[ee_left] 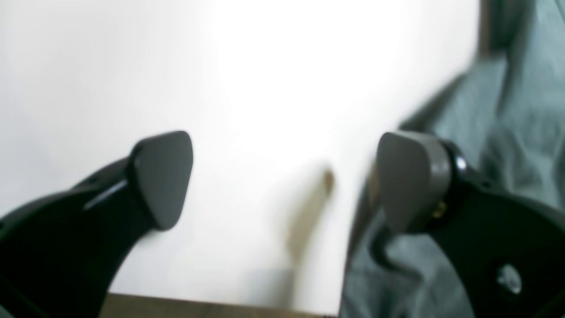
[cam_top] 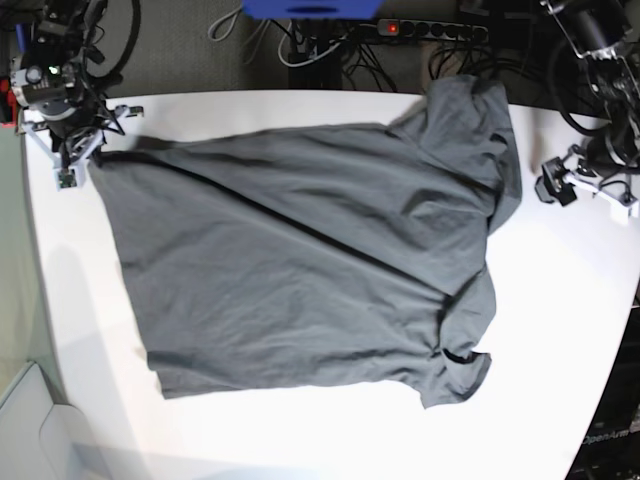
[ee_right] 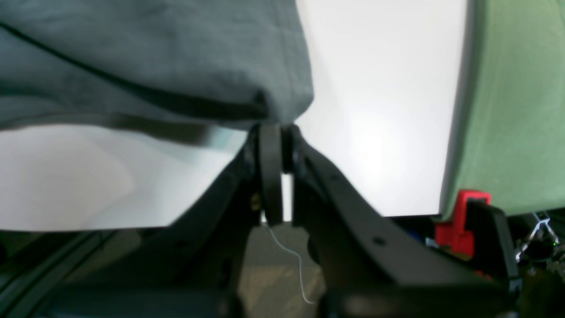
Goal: Layout the t-shirt on the table in an organized manner, then fold the t-shirt properly
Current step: 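Stretch the shirt taut between both grippers and lay it flat, then release the shirt and move both grippers back toward the shirt's collar edge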
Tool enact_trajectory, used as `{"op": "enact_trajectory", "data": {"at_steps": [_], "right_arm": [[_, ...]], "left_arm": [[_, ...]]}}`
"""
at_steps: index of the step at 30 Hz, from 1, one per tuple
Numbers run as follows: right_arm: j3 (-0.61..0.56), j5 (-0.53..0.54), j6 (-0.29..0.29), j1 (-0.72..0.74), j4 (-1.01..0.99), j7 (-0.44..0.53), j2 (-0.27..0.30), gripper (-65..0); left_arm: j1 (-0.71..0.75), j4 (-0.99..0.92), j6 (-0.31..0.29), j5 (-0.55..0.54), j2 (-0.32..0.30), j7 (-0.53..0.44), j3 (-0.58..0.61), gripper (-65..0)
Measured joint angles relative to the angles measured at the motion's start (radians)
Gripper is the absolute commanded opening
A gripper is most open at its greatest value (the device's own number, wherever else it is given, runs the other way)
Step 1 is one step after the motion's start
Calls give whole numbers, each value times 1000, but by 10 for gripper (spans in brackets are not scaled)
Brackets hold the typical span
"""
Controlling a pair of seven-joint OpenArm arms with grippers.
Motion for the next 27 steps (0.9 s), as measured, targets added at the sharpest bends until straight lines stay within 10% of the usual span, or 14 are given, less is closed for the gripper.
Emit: {"op": "enact_trajectory", "data": {"at_steps": [22,27], "right_arm": [[1,0,0,-23,7,8,-25,-650],[23,10,0,-48,22,11,-25,-650]], "left_arm": [[7,62,3,105,17,24,2,0],[5,63,3,109,24,30,-62,-408]]}}
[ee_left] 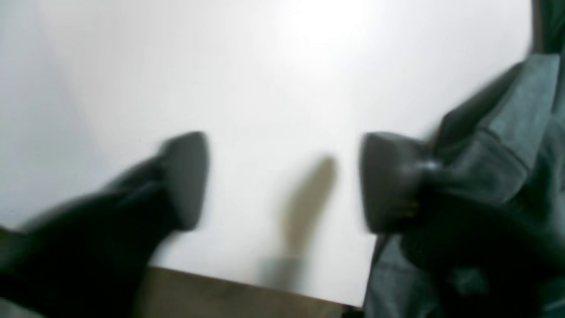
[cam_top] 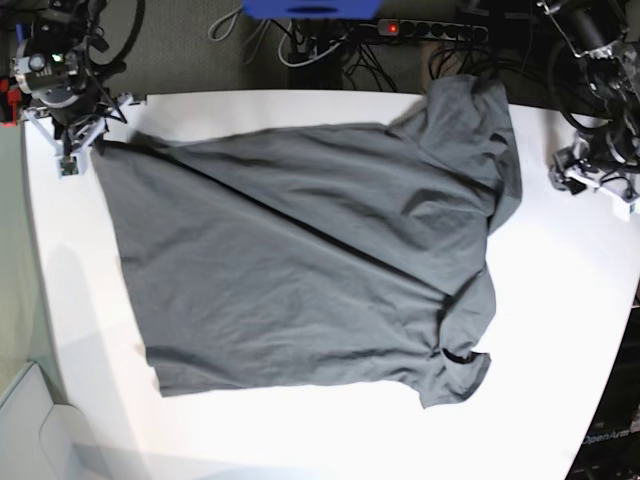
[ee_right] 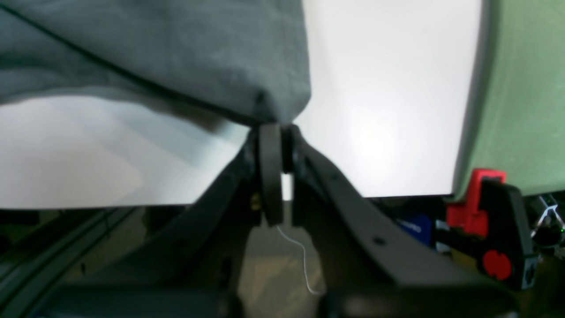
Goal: Layout the t-shirt on the table in an organized manner, then fold the t-shirt properly
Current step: 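Release the shirt and move both grippers back toward the shirt's collar edge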
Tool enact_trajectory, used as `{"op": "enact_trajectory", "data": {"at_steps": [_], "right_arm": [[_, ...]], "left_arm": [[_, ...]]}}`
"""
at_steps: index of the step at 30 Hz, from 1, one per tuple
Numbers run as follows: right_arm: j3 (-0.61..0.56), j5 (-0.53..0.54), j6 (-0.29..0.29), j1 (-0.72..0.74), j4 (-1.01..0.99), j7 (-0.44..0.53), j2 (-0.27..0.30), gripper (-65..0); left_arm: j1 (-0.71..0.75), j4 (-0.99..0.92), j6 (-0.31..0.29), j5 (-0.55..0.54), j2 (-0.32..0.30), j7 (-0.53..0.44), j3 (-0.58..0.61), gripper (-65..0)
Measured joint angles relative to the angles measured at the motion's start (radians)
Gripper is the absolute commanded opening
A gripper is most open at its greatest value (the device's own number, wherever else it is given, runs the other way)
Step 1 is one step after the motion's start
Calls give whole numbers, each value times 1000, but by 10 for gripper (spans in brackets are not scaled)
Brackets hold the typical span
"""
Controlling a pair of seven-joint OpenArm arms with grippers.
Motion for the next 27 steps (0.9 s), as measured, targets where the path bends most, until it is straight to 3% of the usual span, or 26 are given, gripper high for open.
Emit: {"op": "enact_trajectory", "data": {"at_steps": [1,3,15,19,22,27], "right_arm": [[13,0,0,-2,0,0,0,-650],[31,-7,0,-6,0,-4,-2,-650],[34,-8,0,-31,0,-7,-2,-648],[34,-8,0,-32,0,-7,-2,-600],[34,-9,0,-40,0,-8,-2,-582],[34,-8,0,-40,0,-8,-2,-560]], "left_arm": [[2,9,1,8,1,2,-27,-487],[6,36,4,16,-1,10,-58,-563],[41,221,1,9,-2,11,-53,-565],[41,227,0,52,-1,13,-53,-559],[35,227,0,129,12,9,-62,-504],[31,253,0,218,56,18,-60,-347]]}}
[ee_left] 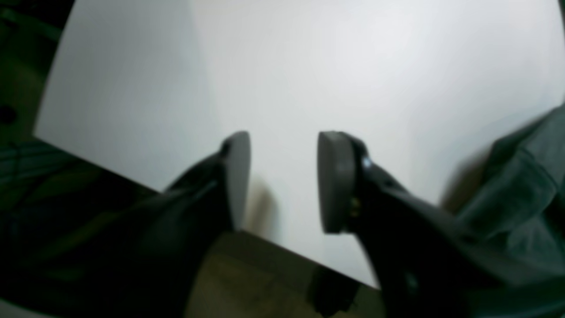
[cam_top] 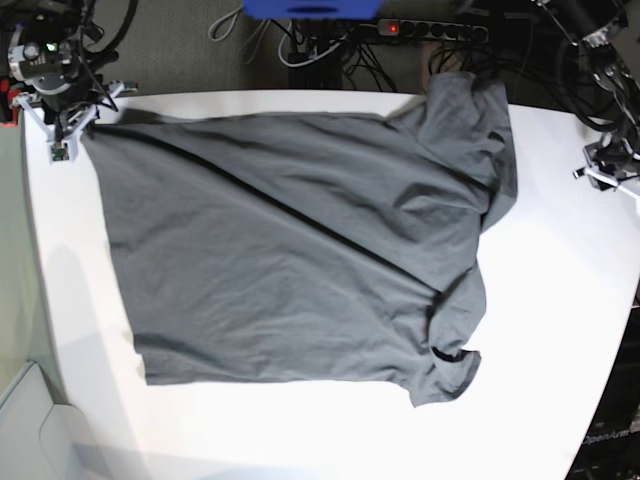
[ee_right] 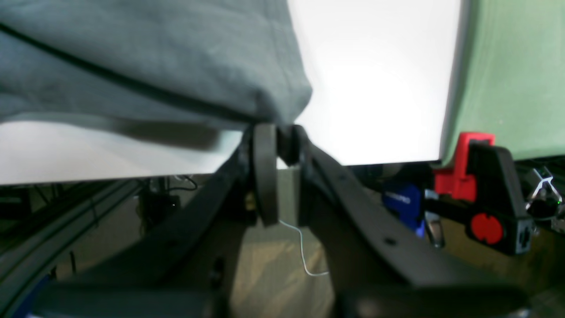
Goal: Layout the t-shirt on the table in an organized manner, then fold the t-shirt properly
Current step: 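Release the shirt and move both grippers back toward the shirt's collar edge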
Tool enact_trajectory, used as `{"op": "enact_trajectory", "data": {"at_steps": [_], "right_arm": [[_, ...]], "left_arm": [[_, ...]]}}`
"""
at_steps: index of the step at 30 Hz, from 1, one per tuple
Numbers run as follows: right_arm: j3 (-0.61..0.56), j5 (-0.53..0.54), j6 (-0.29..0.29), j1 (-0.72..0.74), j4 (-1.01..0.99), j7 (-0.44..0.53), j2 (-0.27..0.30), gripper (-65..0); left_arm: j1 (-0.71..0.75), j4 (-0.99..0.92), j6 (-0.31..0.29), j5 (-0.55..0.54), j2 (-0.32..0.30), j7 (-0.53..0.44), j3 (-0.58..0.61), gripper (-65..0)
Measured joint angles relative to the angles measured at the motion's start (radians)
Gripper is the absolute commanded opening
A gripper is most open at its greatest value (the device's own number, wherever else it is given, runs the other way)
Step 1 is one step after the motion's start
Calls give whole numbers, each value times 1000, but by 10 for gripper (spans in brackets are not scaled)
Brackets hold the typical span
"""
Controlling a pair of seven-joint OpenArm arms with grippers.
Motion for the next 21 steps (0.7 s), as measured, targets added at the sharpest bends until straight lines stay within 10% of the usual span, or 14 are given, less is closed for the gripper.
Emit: {"op": "enact_trajectory", "data": {"at_steps": [21], "right_arm": [[3,0,0,15,0,-1,0,-433]], "left_arm": [[55,196,-15,-11,49,35,138,-287]]}}
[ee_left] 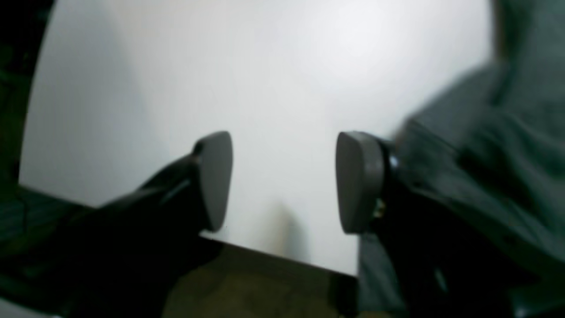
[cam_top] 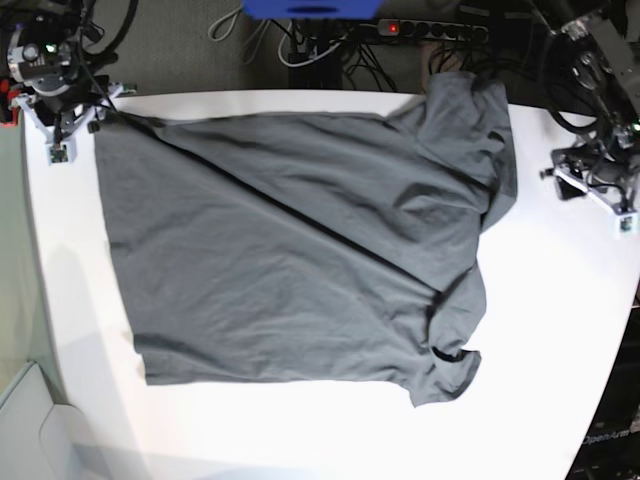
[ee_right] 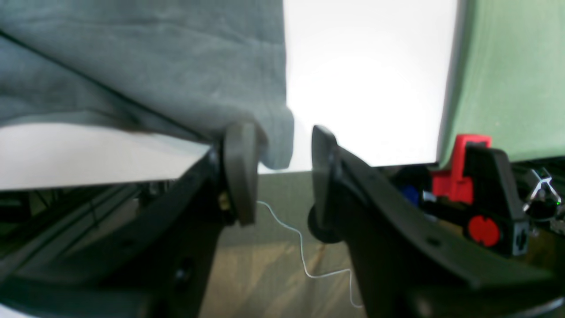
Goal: Layout the t-shirt on the table in an organized manner, then fold the t-shirt properly
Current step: 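Release the shirt and move both grippers back toward the shirt's collar edge, then reach the right gripper onto the shirt's middle and pinch the fabric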
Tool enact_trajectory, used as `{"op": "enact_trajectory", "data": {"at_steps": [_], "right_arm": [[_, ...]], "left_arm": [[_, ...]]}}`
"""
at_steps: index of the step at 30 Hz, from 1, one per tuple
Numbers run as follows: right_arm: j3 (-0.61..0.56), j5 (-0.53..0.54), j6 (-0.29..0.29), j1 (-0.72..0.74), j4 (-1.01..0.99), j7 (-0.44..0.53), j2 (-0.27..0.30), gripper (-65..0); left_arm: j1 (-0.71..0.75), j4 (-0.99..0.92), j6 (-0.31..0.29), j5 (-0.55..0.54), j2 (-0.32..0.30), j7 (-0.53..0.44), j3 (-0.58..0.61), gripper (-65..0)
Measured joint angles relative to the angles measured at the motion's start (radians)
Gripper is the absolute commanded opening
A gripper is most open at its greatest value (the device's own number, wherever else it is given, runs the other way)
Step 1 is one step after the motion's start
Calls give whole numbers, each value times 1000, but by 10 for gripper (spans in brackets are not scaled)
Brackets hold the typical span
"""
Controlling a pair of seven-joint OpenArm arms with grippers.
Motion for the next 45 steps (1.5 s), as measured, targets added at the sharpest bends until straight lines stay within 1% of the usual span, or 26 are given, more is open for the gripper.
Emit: {"op": "enact_trajectory", "data": {"at_steps": [2,5,7,8,9,12,13,16,17,20,24,27,32,34,36,38,41,43,45], "right_arm": [[0,-1,0,18,0,-3,3,-433],[-2,1,0,47,0,-1,3,-434],[-2,1,0,60,0,0,5,-435],[-2,0,0,66,0,-5,12,-435],[-2,-5,0,76,0,-6,18,-435],[-2,-1,0,111,0,-5,24,-435],[-2,0,0,124,0,-5,24,-435],[-5,-2,0,150,0,-9,27,-435],[-19,-8,0,158,0,-9,36,-435],[-82,0,0,171,0,-6,66,-435],[-164,-4,0,230,0,-8,71,-435],[-256,-9,0,281,0,-10,73,-435],[-445,-10,-1,379,-3,-9,76,-434],[-522,3,0,420,-5,-12,74,-434],[-594,-2,0,476,-22,-76,74,-433],[-649,-8,-1,549,-61,-140,61,-433],[-698,4,0,660,-166,-177,16,-429],[-701,2,0,713,-264,-200,-20,-395],[-695,0,0,755,-359,-201,-50,-341]], "left_arm": [[10,47,9,25,24,2,26,-286],[33,80,3,10,66,1,75,-288],[53,79,1,18,76,2,130,-293],[59,77,1,30,76,10,158,-312],[59,76,3,24,78,12,185,-345],[59,76,12,20,97,-3,243,-479],[60,76,12,22,104,-1,255,-501],[61,76,12,25,119,1,266,-504],[59,76,12,25,123,1,267,-505],[58,57,12,25,126,-4,262,-505],[47,-55,18,29,123,-2,262,-505],[42,-94,16,28,117,-6,262,-505],[36,-158,16,30,117,-97,261,-505],[34,-172,12,56,117,-126,261,-505],[31,-185,11,79,118,-155,261,-505],[31,-187,11,86,120,-163,261,-505],[31,-188,11,87,120,-169,260,-505],[31,-188,8,88,120,-169,260,-505],[32,-188,6,85,120,-169,259,-505]]}}
